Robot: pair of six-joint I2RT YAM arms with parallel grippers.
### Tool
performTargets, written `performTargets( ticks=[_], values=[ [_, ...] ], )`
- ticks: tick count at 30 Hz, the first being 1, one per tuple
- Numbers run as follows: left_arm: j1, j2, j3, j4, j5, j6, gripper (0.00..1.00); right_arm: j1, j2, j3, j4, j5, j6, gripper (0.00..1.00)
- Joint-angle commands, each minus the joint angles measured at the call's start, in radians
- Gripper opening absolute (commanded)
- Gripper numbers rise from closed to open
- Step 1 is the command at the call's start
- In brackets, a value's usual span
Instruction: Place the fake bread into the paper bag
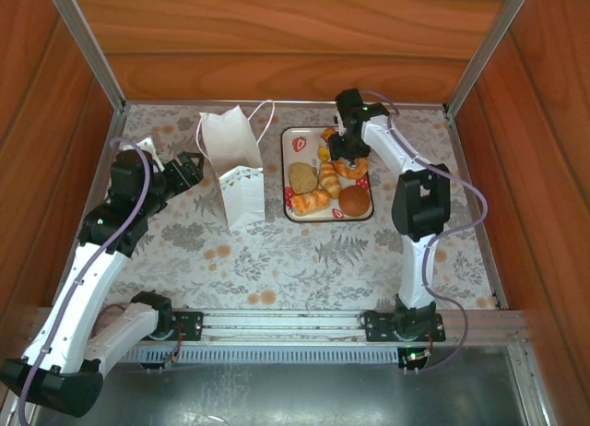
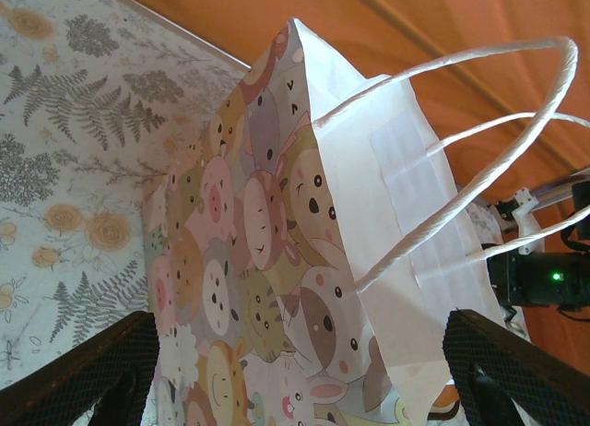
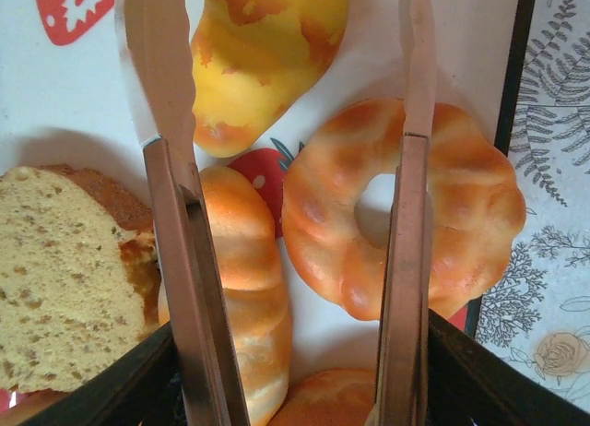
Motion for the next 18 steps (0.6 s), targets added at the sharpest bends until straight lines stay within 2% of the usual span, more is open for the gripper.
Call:
performTargets(
  ticks=[1,18],
  values=[
    [0.005,0.003,-0.001,0.014,-0.008,0.020,0.85,-0.005,0.026,0.039,-0.014,-0.013,-0.010,0.61],
    [0.005,0.005,0.008,0.005,-0.012,0.022,0.85,-0.006,0.064,0.067,-0.048,-0.041,-0.016,0.53]
  ],
)
